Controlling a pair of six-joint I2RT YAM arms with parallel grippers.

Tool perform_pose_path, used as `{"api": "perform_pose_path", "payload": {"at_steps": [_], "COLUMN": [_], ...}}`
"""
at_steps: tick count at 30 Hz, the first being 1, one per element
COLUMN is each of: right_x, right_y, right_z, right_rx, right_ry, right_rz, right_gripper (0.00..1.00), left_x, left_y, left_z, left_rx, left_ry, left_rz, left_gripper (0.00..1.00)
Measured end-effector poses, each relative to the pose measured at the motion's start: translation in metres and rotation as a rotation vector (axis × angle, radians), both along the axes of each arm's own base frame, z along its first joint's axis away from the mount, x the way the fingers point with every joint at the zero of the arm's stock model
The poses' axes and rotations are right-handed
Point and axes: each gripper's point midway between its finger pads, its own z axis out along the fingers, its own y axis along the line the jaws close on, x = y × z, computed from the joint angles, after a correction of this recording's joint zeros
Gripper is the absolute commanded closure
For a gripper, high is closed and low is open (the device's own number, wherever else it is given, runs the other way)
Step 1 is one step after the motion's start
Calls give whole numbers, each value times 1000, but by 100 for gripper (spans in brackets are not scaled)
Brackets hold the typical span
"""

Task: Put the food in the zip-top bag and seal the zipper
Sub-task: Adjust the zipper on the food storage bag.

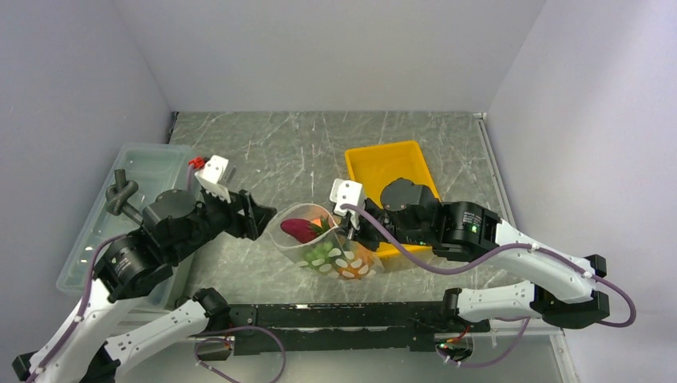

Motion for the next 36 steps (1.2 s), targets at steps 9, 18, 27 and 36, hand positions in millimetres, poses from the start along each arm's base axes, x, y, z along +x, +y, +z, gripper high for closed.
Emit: {"api": "perform_pose_path", "payload": {"at_steps": [9,18,27,36], "right_x": [10,24,4,-16], "right_y": [-2,-15,-14,-18], "right_z": [-5,11,30,26], "right_rx": [-34,26,57,38], "right_ry": [7,86,145,204], "right_rz": [43,105,275,371], "right_gripper": [100,100,100,100], "left_x": [-30,-54,-55,-53], "left_y": [-4,-13,-16,-11], "left_z": [-11,-15,-13,-12], "left_rx": [-1,-27,-5,39], "left_ry": [-50,-75,-116,-190], "left_rz": [-171,-317,-359,-366], "left_gripper": [33,30,16,21]}}
